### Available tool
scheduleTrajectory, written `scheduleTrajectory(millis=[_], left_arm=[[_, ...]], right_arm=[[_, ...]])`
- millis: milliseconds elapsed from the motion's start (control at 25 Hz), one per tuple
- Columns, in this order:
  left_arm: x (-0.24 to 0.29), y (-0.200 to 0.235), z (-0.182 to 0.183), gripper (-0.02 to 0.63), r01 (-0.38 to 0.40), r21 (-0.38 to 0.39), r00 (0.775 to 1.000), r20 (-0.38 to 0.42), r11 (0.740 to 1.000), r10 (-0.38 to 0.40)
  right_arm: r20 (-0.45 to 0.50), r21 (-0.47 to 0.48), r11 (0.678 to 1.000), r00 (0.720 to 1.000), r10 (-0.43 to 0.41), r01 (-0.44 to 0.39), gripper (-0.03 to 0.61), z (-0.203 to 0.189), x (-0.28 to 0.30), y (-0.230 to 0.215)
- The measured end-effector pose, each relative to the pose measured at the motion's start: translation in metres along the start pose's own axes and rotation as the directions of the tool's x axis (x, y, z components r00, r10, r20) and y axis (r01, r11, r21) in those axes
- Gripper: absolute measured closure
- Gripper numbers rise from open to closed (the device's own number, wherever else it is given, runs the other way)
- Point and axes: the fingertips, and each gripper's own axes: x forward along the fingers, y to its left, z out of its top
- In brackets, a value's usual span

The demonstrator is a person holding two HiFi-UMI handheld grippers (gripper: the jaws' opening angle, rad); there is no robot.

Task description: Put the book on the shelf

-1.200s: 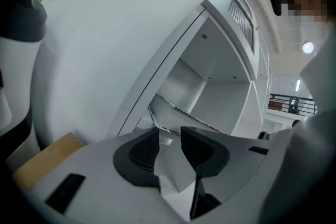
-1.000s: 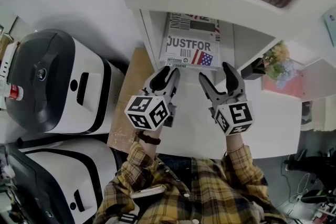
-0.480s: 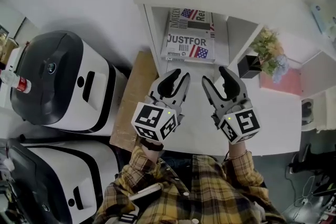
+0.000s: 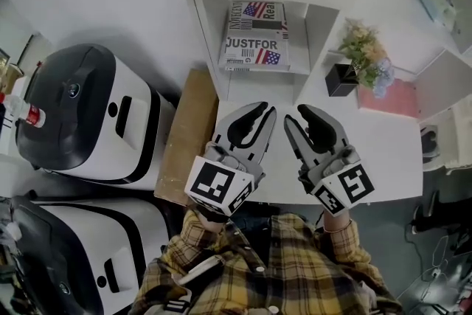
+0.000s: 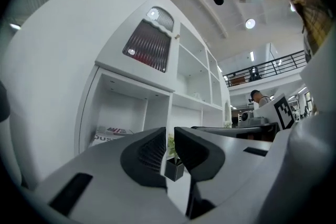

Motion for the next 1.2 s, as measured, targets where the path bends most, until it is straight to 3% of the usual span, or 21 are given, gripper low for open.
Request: scheduleTrajectory(millis=[520, 1200], left_arm=[[-0.016, -0.044, -0.026, 0.583, 0.085, -0.036, 0.996, -0.02, 0.996, -0.086], [-0.009, -0.038, -0.035, 0.594, 0.093, -0.042, 0.994, -0.045, 0.995, -0.095]], right_arm=[[-0.008, 0.0, 1.0, 1.0, 0.013, -0.013, 0.546, -0.011, -0.033, 0.018], [-0.035, 0.083, 0.996, 0.999, 0.036, -0.033, 0.56, -0.031, -0.025, 0.008]])
